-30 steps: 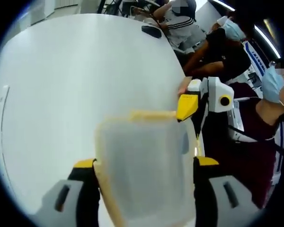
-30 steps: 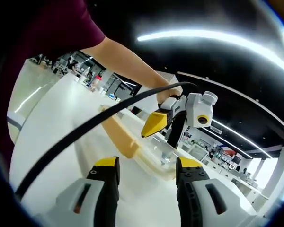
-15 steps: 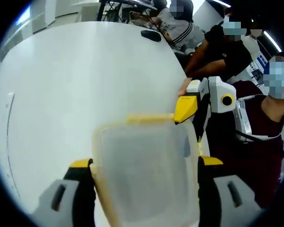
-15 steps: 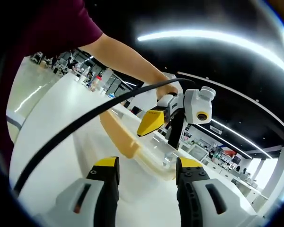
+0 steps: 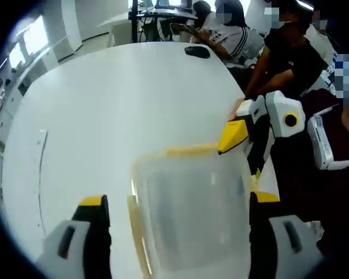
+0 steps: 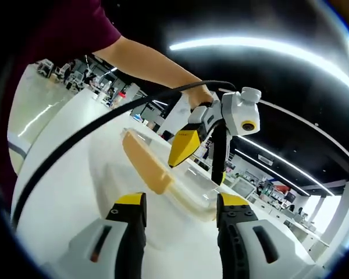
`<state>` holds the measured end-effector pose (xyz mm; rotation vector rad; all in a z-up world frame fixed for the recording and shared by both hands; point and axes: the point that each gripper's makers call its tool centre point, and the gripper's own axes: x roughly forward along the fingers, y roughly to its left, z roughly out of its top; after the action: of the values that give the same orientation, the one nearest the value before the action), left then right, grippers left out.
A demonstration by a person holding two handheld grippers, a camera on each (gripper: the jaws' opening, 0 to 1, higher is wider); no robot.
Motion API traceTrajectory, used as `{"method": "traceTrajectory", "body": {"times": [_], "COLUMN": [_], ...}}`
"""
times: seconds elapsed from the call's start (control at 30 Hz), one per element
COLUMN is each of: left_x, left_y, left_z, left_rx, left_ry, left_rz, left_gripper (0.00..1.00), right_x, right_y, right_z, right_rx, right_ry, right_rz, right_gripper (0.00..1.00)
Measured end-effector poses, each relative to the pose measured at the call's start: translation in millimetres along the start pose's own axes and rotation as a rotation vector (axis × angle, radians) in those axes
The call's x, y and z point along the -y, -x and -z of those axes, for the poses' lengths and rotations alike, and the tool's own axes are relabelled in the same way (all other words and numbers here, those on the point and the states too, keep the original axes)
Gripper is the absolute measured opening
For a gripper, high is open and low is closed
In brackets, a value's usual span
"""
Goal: Snap each plastic latch of the storage box into its locked position after aligning the lid with the box until every specified latch is closed and the lid sits flush.
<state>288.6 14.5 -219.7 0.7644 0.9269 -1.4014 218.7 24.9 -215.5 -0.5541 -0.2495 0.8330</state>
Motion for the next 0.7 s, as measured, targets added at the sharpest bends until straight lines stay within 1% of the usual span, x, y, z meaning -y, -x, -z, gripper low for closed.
{"method": "traceTrajectory", "body": {"times": [0.1, 0.17, 0.27, 0.3, 0.4, 0.47, 0.5, 0.53, 0.6, 0.7], "left_x": [-1.7, -4.7, -5.3, -5.3, -7.1, -9.3, -9.8, -10.6, -10.9, -8.3], "left_y": [6.5, 9.1, 13.6, 18.8, 26.2, 29.2, 29.5, 30.1, 33.9, 35.1], "left_z": [-3.4, -9.0, -8.6, -8.4, -5.9, -3.6, -2.1, 0.6, -1.1, 4.4], "left_rx": [0.041, 0.097, 0.154, 0.202, 0.246, 0.298, 0.311, 0.33, 0.387, 0.432], "left_ry": [-0.031, -0.032, -0.024, -0.03, -0.014, 0.009, 0.023, 0.053, 0.032, 0.07], "left_rz": [-0.062, -0.103, -0.151, -0.202, -0.259, -0.276, -0.28, -0.287, -0.313, -0.325], "left_gripper": [1.0, 1.0, 1.0, 1.0, 1.0, 1.0, 1.0, 1.0, 0.99, 0.96], "right_x": [-0.3, -0.9, -1.0, -1.5, -1.3, -0.6, -0.6, -0.4, -0.3, -0.1], "right_y": [0.4, 0.7, 1.2, 1.4, 1.5, 1.5, 1.6, 1.7, 1.7, 1.8], "right_z": [0.1, 0.0, 0.3, 0.6, 1.2, 1.4, 1.4, 1.5, 1.5, 1.4], "right_rx": [0.0, 0.001, -0.001, -0.003, -0.005, -0.005, -0.005, -0.006, -0.006, -0.005], "right_ry": [0.001, -0.002, 0.001, 0.006, 0.011, 0.011, 0.012, 0.013, 0.014, 0.013], "right_rz": [-0.002, -0.005, -0.005, -0.005, -0.004, -0.003, -0.003, -0.003, -0.003, -0.003], "right_gripper": [0.48, 0.48, 0.48, 0.48, 0.48, 0.48, 0.48, 0.48, 0.48, 0.48]}}
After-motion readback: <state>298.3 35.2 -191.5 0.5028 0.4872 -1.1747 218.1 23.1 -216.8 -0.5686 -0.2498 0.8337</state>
